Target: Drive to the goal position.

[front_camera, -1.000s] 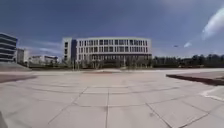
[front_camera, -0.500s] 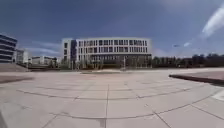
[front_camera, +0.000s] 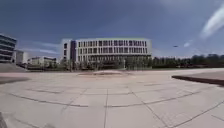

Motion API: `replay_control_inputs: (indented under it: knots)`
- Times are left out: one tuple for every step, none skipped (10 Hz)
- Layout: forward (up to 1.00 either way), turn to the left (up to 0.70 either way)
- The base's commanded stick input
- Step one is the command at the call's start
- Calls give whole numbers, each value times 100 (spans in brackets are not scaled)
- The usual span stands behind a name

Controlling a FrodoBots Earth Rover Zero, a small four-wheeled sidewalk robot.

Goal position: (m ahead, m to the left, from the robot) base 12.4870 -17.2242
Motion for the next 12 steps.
replay_control_inputs:
  knots:
    - [70, -1]
    - [70, -1]
    - [70, -1]
    - [70, -1]
    - [70, -1]
    - [70, -1]
    - [70, -1]
    - [70, -1]
    - [70, -1]
    - [70, -1]
    - [70, -1]
    - [70, -1]
